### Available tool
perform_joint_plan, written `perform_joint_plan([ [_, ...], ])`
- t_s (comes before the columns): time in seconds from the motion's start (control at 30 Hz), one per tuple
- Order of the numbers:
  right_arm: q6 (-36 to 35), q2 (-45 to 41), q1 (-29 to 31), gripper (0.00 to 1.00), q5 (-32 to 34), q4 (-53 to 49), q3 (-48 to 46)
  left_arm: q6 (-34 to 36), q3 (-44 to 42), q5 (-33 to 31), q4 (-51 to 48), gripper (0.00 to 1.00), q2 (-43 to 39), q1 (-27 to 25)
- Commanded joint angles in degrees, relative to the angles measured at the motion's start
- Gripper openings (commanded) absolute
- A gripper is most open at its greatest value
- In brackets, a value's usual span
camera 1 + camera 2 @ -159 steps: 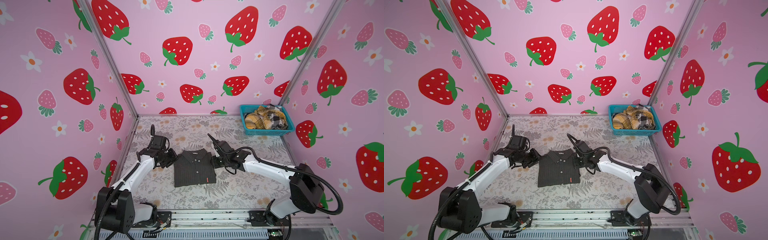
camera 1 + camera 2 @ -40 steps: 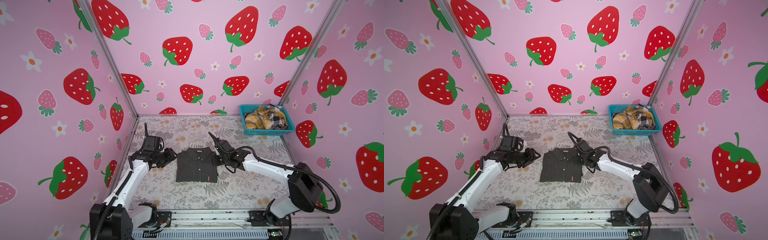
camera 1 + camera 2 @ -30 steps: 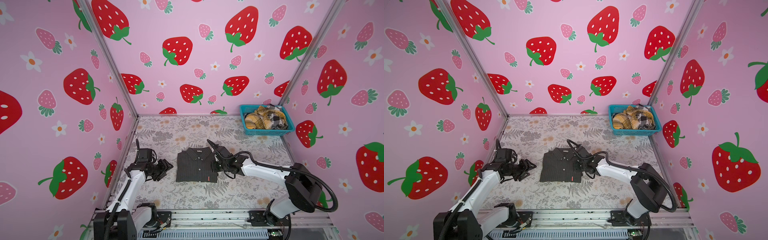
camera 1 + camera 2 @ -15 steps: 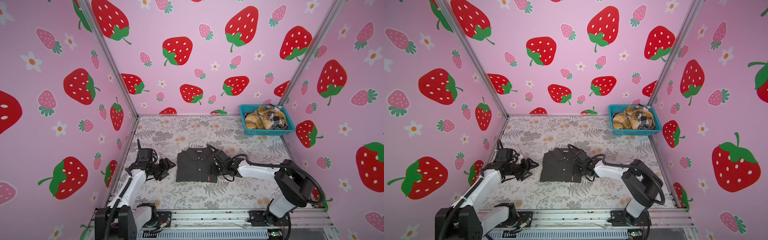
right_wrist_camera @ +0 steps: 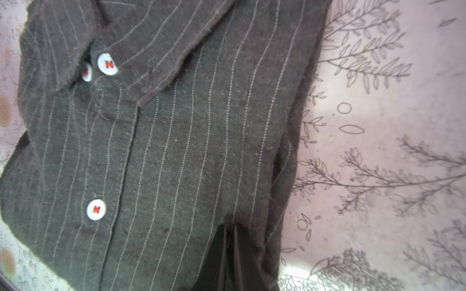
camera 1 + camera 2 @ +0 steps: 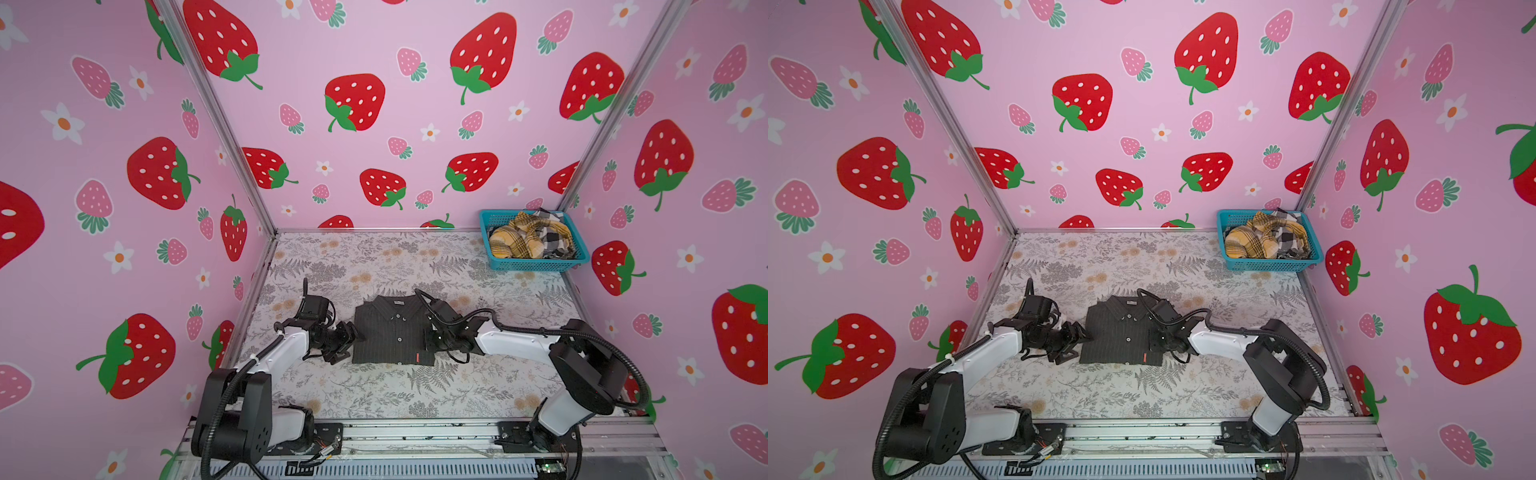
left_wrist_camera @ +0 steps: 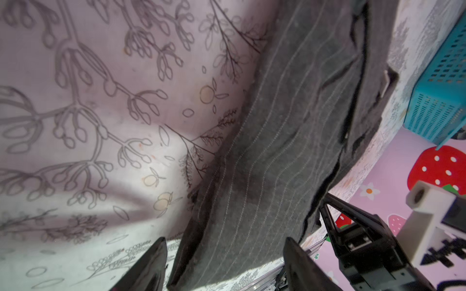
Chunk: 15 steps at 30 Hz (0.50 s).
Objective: Fold and stack the long sleeve shirts
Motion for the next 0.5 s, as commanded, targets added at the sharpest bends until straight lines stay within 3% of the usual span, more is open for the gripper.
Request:
perform_joint_plan([
  [0.0, 0.18, -1.36, -0.22, 0.12, 1.35, -3.39, 1.6, -0.62, 0.18, -1.42, 2.02, 0.73, 1.36, -0.22],
  [0.47, 1.4, -1.41, -0.3, 0.12, 1.94, -2.96, 1.26, -2.97, -5.06, 5.32, 10.9, 0.65, 3.4, -0.38],
])
